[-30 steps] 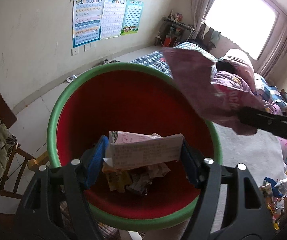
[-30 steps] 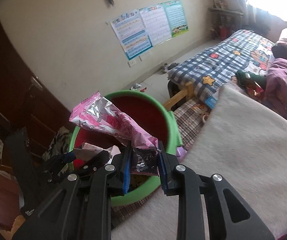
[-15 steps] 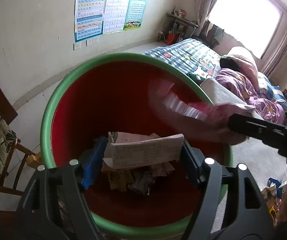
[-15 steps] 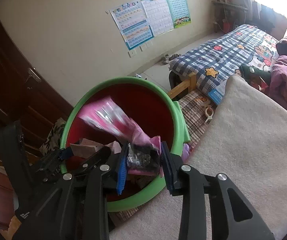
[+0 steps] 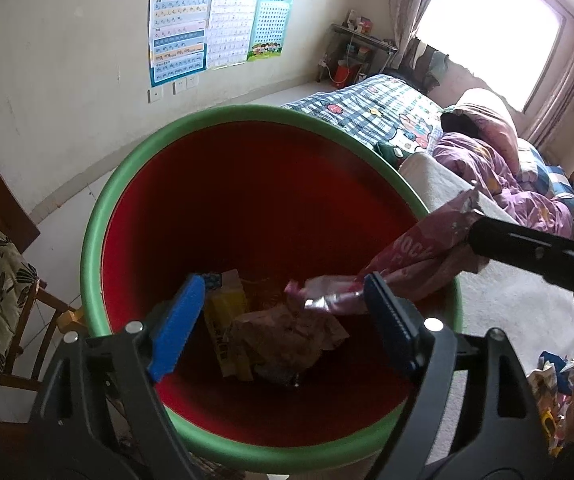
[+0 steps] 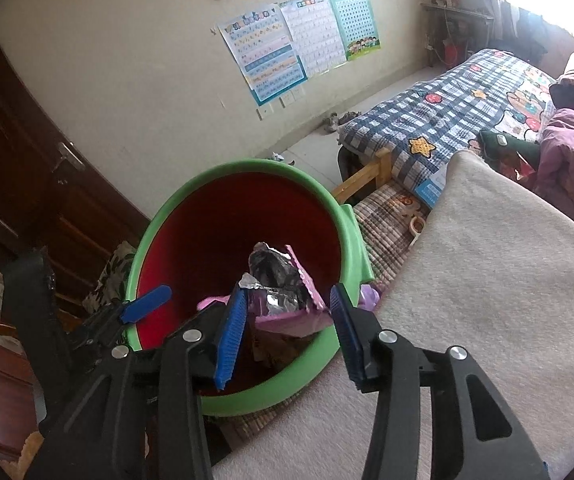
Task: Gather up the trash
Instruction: 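Carry both items over the red bucket and open both tools to drop them, then move both tools back to the wrapper pile on the towel, then grasp the dark blue snack bag with the right tool while the left tool grasps the brown box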
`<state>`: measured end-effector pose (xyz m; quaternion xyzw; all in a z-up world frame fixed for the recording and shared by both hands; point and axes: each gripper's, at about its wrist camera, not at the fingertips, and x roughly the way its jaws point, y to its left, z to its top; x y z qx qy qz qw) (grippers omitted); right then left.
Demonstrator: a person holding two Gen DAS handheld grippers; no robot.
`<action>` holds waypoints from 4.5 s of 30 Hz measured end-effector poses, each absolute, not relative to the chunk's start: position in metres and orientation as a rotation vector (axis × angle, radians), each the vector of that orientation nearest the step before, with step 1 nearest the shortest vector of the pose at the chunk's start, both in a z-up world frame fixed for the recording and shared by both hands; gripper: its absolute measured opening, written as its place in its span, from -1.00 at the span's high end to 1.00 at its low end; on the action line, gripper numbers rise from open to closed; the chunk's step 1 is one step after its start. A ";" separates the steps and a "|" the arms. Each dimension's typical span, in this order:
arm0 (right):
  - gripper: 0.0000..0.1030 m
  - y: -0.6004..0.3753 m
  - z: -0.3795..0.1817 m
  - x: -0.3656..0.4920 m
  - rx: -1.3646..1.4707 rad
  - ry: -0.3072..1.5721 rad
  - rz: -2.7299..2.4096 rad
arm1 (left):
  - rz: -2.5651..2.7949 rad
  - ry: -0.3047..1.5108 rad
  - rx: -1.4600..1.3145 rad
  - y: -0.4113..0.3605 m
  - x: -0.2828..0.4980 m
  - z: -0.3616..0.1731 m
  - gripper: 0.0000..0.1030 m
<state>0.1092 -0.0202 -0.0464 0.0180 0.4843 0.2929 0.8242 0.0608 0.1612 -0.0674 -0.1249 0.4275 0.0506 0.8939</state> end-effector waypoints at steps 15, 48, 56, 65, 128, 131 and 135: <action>0.02 -0.063 -0.032 0.093 0.054 0.998 0.596 | 0.126 0.853 -0.247 0.157 0.046 -0.053 -0.57; -0.06 -0.302 -0.041 0.006 0.173 0.978 0.378 | -0.239 1.056 -0.246 -0.061 -0.056 -0.073 -0.60; -0.18 -0.343 -0.059 0.020 0.101 0.937 0.234 | -0.193 1.072 -0.283 -0.063 -0.067 -0.077 -0.60; -0.18 -0.364 -0.063 0.021 0.155 0.973 0.252 | -0.173 1.081 -0.271 -0.073 -0.065 -0.076 -0.60; -0.45 -0.278 -0.080 0.011 0.023 1.098 0.536 | -0.114 1.076 -0.507 -0.023 -0.064 -0.081 -0.36; -0.41 -0.269 -0.087 0.017 0.006 1.112 0.548 | -0.129 1.084 -0.506 -0.028 -0.064 -0.082 -0.36; 0.52 -0.263 -0.091 0.021 -0.002 1.138 0.567 | -0.149 1.078 -0.512 -0.028 -0.068 -0.077 -0.36</action>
